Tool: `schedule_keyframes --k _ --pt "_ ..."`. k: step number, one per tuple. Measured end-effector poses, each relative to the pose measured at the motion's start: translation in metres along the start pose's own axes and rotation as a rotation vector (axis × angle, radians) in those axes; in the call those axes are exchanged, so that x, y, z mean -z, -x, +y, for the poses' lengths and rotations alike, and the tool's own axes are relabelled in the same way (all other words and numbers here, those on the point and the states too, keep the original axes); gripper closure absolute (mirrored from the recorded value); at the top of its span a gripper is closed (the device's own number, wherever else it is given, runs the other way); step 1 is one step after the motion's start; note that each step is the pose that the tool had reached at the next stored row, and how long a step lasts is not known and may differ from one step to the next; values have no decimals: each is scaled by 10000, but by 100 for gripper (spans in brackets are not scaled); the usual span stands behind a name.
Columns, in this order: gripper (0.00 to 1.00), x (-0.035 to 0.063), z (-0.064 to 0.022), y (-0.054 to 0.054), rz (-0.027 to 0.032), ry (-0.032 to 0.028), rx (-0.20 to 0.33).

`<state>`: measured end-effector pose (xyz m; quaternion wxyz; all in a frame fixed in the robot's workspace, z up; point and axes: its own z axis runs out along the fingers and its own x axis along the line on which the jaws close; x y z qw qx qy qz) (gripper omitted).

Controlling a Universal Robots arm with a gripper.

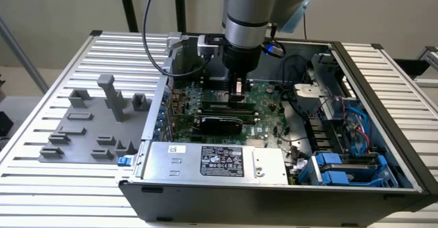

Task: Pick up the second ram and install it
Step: 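Insert the second ram into the second slot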

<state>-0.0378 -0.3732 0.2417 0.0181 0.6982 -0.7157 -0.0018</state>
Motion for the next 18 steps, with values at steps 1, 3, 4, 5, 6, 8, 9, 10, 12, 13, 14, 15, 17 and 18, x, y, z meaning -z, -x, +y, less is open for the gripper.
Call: schedule_keyframes --k 1,3,4,5,6,8,9,10,12,13,14,15,17,18 --pt "100 -9 -2 0 1 0 -1" --pt "100 -20 -8 1 1 -1 0" --pt "100 -25 -8 1 1 0 -1" --pt "100 -29 -9 1 2 0 -2" --pt "100 -34 -10 1 2 0 -1" --pt "100 -49 -14 1 1 0 -3" --pt "100 -55 -15 1 2 0 -6" --pt "100 -61 -16 2 2 1 -9" --pt "100 -69 -20 2 2 3 -11" --pt "100 -72 -20 2 2 4 -12" --pt "100 -74 -20 2 3 4 -12" --pt "100 -76 -21 2 3 4 -12" --pt "100 -83 -21 2 1 5 -11" --pt "100 -87 -21 2 1 8 -11"
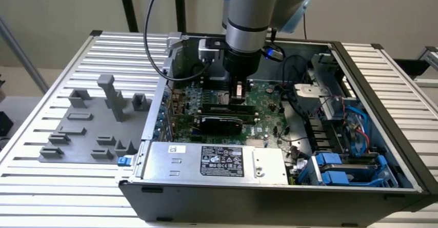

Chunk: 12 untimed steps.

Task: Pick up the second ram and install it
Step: 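Insert the second ram into the second slot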

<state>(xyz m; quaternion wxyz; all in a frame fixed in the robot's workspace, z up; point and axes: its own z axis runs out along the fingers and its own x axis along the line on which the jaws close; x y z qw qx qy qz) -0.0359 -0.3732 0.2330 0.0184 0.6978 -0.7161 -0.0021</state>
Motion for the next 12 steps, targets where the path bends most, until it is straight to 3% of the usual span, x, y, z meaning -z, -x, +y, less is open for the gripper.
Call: schedule_keyframes --k 12 --pt "100 -11 -2 0 20 57 1"
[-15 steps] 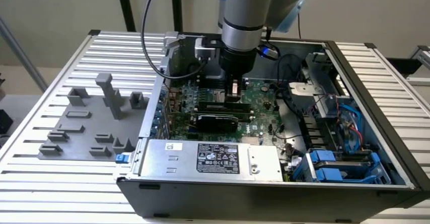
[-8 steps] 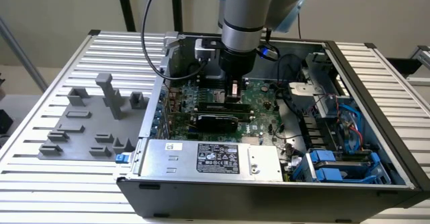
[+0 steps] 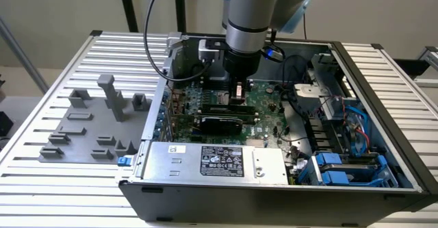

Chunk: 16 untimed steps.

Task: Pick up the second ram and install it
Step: 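Insert the second ram into the second slot, then press down the second ram until it locks into place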

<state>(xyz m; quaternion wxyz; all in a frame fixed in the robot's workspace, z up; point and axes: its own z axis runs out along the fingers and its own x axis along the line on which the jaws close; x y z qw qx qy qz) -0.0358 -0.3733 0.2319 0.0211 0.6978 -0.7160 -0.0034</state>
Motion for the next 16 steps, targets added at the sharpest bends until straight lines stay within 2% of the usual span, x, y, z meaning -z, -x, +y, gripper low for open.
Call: schedule_keyframes --k 5,10,16 --pt "100 -1 -7 1 11 5 -1" --pt "100 -2 -8 0 64 6 -2" --pt "100 -16 -9 4 66 5 -2"
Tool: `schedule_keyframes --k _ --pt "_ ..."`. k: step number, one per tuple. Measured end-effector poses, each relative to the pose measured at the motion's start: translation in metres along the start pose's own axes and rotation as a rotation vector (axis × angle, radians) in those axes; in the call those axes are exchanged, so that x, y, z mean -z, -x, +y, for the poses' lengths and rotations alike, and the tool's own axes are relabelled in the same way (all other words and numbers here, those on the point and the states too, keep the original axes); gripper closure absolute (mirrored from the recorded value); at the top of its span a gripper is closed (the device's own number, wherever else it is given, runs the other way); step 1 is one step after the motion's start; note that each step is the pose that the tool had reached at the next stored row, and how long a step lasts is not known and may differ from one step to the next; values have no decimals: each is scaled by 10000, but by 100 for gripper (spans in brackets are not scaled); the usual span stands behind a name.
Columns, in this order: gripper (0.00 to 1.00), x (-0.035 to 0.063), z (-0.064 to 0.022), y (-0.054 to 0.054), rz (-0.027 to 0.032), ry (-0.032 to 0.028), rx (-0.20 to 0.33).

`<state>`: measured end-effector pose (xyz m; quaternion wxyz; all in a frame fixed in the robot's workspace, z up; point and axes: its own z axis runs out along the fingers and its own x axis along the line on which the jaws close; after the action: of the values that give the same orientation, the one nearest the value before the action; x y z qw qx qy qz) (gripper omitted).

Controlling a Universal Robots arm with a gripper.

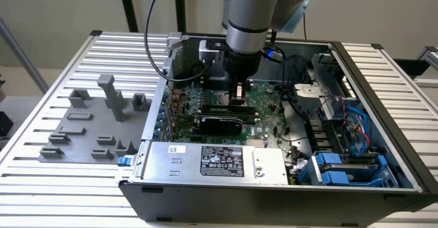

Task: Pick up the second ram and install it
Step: 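Press down the second ram until it locks into place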

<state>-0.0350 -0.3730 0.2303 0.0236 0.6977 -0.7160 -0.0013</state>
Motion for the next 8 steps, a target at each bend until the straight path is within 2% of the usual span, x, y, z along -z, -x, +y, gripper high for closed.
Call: schedule_keyframes --k 8 --pt "100 -13 -1 12 0 0 -1"
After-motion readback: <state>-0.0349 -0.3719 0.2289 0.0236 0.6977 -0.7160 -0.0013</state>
